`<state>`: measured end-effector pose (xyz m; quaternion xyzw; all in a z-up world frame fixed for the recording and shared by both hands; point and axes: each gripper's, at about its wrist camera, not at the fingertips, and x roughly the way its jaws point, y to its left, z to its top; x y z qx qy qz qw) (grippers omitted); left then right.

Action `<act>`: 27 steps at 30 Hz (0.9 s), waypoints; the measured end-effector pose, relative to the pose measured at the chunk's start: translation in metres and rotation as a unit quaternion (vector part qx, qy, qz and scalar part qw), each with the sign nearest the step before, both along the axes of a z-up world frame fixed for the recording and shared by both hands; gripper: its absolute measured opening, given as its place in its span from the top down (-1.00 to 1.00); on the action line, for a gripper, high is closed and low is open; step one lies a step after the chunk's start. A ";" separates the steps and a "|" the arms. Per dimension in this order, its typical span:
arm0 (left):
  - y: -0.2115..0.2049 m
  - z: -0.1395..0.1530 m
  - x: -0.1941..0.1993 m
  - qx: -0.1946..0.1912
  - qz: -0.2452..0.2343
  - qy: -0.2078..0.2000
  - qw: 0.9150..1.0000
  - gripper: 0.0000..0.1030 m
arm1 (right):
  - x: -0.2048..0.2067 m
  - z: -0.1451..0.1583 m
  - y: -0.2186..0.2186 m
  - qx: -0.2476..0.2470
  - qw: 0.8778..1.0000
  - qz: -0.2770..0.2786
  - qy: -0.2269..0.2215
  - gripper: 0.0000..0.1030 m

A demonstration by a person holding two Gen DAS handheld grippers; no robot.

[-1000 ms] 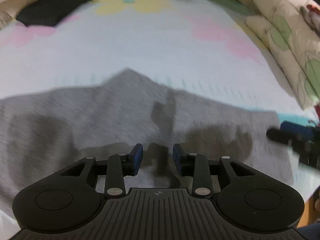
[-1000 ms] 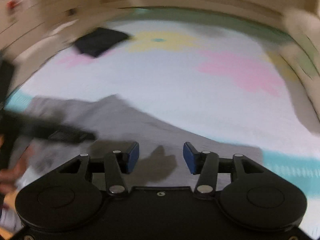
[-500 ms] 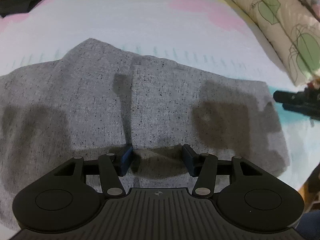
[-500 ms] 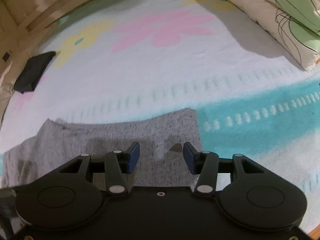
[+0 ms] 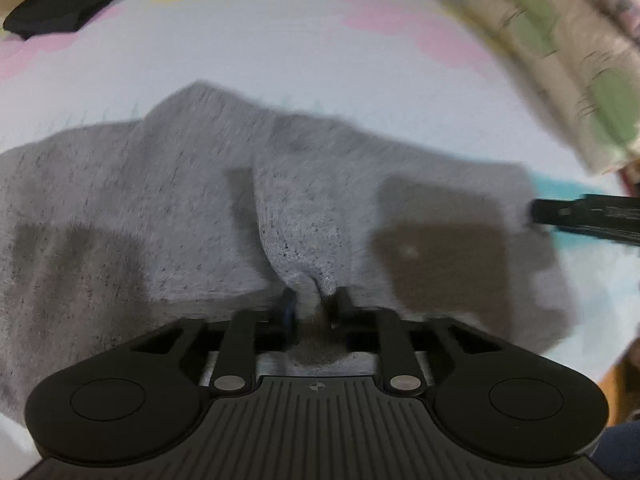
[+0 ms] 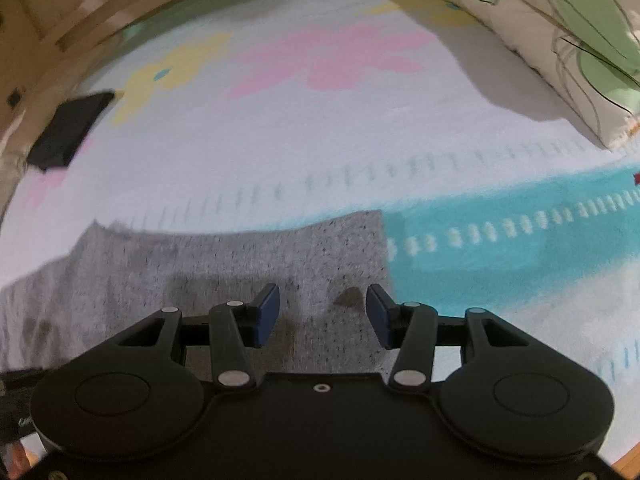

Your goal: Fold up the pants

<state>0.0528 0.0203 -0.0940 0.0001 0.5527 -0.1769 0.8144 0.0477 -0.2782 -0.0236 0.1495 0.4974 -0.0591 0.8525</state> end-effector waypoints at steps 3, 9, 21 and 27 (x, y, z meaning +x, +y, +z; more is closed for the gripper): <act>-0.002 0.002 -0.001 0.008 -0.004 -0.021 1.000 0.24 | 0.004 -0.011 0.016 -0.011 0.999 0.025 0.016 -0.09; 0.005 0.021 -0.015 0.052 0.001 -0.076 0.996 0.11 | 0.009 -0.039 0.039 -0.058 0.995 0.064 0.058 -0.07; 0.035 0.001 0.004 0.111 0.041 -0.069 0.991 0.11 | 0.005 -0.025 0.020 -0.057 0.997 0.024 0.049 -0.02; 0.025 -0.001 0.005 0.120 0.034 -0.087 0.988 0.10 | -0.003 -0.027 -0.015 -0.045 0.998 -0.026 0.047 -0.11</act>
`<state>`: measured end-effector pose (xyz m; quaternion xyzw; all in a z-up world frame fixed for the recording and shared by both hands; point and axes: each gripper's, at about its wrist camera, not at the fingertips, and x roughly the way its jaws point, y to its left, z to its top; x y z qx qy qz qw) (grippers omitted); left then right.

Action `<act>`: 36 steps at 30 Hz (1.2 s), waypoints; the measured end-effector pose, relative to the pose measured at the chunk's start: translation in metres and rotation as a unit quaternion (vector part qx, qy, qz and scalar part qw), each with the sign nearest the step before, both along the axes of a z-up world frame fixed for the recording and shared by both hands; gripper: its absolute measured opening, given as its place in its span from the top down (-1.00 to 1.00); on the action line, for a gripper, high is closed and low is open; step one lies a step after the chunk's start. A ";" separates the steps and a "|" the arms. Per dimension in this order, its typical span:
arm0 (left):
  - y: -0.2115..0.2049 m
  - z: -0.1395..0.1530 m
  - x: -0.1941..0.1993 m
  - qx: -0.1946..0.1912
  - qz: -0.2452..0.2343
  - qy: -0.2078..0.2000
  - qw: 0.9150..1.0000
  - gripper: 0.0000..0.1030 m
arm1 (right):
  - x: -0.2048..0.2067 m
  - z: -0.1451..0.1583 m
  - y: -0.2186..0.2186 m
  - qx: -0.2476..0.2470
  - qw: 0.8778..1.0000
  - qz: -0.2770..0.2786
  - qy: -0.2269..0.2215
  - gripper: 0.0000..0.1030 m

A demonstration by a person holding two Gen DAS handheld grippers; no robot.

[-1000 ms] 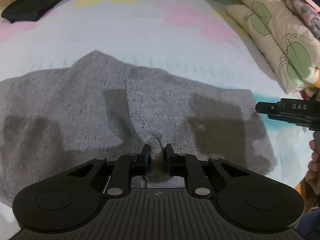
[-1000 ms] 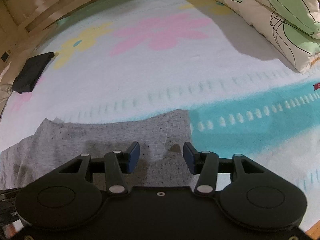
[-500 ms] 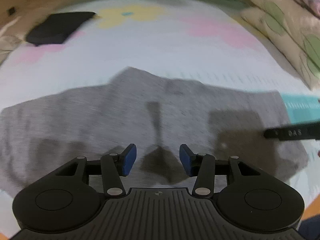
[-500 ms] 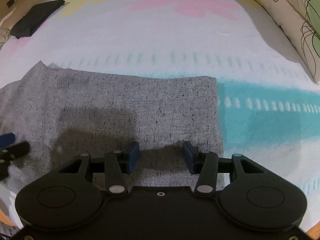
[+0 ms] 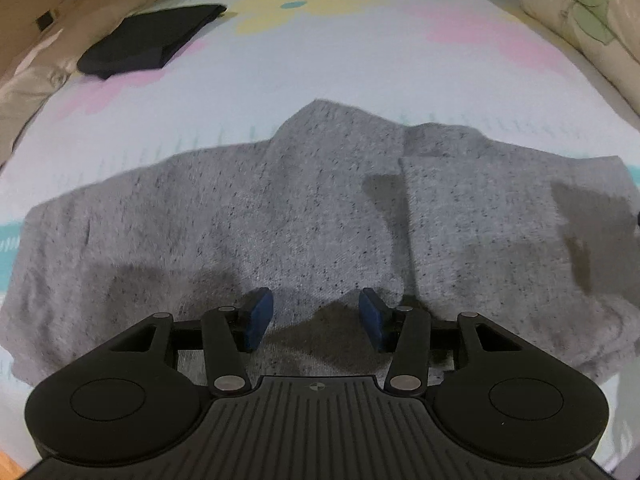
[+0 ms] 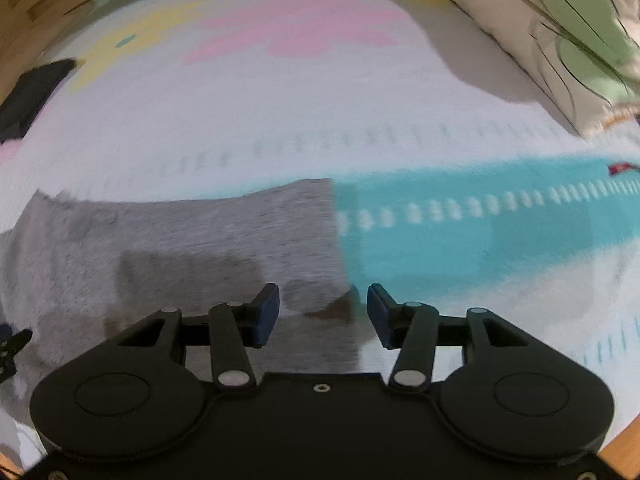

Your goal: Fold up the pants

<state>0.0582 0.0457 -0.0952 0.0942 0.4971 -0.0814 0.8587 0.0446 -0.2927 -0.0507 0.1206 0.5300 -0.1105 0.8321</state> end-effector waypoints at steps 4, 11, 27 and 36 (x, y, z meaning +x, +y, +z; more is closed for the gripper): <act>0.011 0.022 0.000 -0.041 0.028 -0.031 0.998 0.10 | -0.001 0.001 -0.005 0.010 1.000 -0.020 0.001 -0.11; 0.053 0.045 0.011 -0.057 0.104 -0.061 0.991 0.09 | 0.013 0.015 0.045 -0.024 0.998 0.054 -0.017 -0.11; 0.201 0.052 -0.001 -0.128 0.289 -0.045 0.948 -0.22 | 0.018 -0.022 0.084 -0.056 0.998 0.018 0.030 -0.93; 0.221 0.018 -0.013 -0.149 0.338 0.009 0.929 -0.23 | 0.010 -0.024 0.097 -0.067 0.997 0.014 0.021 -0.93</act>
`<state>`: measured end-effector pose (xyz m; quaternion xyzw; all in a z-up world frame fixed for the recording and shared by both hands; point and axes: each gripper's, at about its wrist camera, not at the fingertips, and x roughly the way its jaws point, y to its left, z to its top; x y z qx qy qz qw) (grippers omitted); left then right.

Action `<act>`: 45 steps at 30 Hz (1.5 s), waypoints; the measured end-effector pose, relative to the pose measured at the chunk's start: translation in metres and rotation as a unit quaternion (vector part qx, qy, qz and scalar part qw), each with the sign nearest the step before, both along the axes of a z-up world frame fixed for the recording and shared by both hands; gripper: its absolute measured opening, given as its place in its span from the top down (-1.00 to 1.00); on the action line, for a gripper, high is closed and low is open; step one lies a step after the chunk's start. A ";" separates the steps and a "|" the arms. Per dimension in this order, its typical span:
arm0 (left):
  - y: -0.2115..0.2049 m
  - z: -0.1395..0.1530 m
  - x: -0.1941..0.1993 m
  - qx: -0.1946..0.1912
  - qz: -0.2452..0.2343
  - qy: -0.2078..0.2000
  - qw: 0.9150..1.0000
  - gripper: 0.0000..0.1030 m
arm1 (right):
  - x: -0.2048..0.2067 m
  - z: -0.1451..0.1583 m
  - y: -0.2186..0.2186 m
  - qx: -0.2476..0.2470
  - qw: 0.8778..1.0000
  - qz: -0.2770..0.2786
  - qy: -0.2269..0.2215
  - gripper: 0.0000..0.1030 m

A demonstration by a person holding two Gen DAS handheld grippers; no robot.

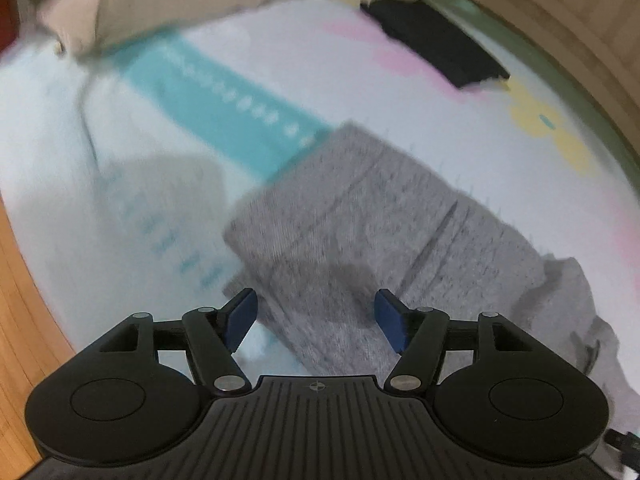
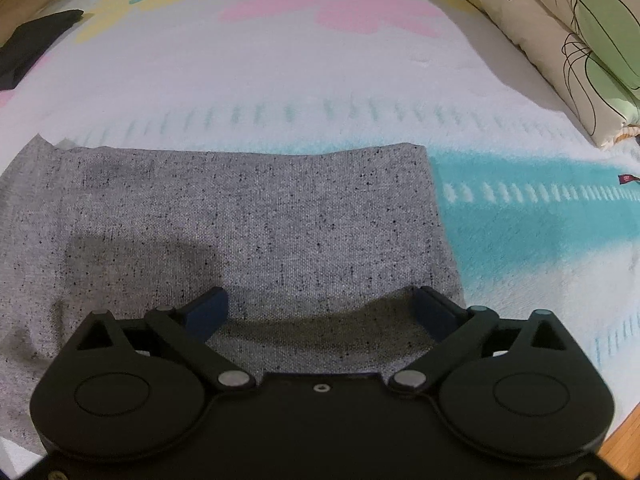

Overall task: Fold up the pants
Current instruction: 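Grasp the grey pants edge with the left gripper and lift it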

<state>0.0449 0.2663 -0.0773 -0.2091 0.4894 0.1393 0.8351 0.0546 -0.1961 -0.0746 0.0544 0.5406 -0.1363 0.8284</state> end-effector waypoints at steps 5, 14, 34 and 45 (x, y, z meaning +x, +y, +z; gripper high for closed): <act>0.006 -0.010 0.002 -0.042 0.025 -0.023 0.999 -0.75 | 0.003 -0.001 0.001 -0.002 1.000 -0.004 -0.001 -0.95; 0.008 -0.012 0.010 -0.081 0.053 -0.086 0.992 -0.80 | 0.003 0.002 -0.004 0.002 1.000 -0.001 -0.003 -0.96; -0.063 0.094 -0.019 -0.027 -0.044 -0.204 0.978 0.68 | -0.002 0.039 -0.029 0.009 0.999 0.029 -0.027 -0.64; 0.016 0.011 -0.028 -0.080 0.072 -0.063 0.992 0.40 | -0.002 0.051 -0.014 0.048 0.997 0.044 -0.038 -0.64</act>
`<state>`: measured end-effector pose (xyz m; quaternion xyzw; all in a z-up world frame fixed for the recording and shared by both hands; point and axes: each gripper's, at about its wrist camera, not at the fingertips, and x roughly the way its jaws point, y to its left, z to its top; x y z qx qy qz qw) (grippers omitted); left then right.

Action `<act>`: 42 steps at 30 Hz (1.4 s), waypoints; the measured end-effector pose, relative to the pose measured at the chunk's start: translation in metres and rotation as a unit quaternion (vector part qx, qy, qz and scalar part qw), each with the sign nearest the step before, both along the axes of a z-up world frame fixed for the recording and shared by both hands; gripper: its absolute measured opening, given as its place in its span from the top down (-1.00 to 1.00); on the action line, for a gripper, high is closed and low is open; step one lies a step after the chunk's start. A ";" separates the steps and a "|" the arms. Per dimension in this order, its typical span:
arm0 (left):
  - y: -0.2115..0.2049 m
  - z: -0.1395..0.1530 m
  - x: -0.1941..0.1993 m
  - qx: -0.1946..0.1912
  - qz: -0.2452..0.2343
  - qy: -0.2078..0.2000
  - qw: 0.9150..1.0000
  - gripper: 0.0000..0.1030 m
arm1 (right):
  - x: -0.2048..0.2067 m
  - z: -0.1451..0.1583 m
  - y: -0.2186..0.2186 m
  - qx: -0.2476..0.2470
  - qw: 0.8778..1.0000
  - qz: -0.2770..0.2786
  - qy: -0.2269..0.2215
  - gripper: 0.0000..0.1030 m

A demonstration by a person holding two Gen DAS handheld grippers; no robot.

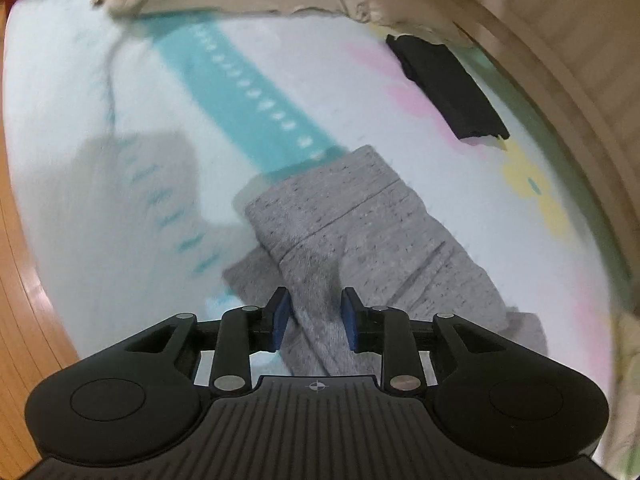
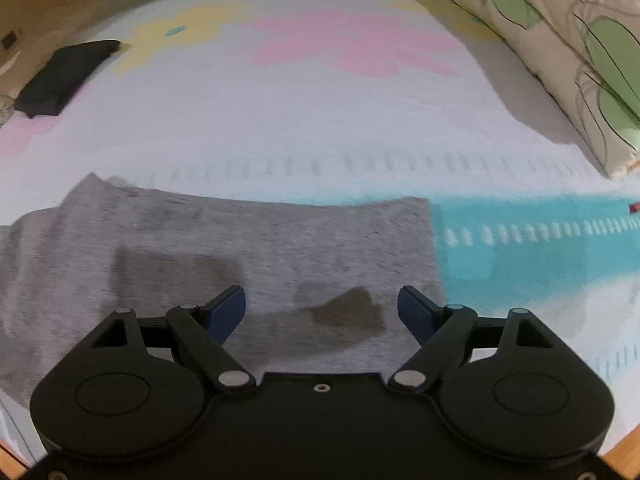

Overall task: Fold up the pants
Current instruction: 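Grasp the grey pants edge with the left gripper and lift it, then fold the lifted edge over the stack and open the left gripper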

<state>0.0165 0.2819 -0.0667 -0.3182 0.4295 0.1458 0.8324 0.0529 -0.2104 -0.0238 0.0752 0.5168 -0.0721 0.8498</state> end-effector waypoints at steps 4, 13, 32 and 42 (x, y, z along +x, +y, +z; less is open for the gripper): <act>-0.008 -0.010 -0.006 -0.008 -0.008 -0.006 1.000 -0.06 | 0.004 0.004 0.019 -0.009 0.999 0.036 -0.007 -0.63; -0.020 -0.026 -0.003 -0.033 0.022 -0.042 0.998 -0.51 | 0.004 0.001 0.038 -0.039 0.996 0.076 -0.015 -0.63; -0.183 0.093 -0.012 0.163 -0.206 -0.250 0.932 0.63 | -0.001 0.010 -0.002 0.005 0.999 0.022 -0.024 -0.57; -0.379 0.009 -0.002 0.193 -0.447 -0.139 0.862 0.39 | -0.012 0.026 -0.083 0.016 0.995 -0.095 -0.035 -0.57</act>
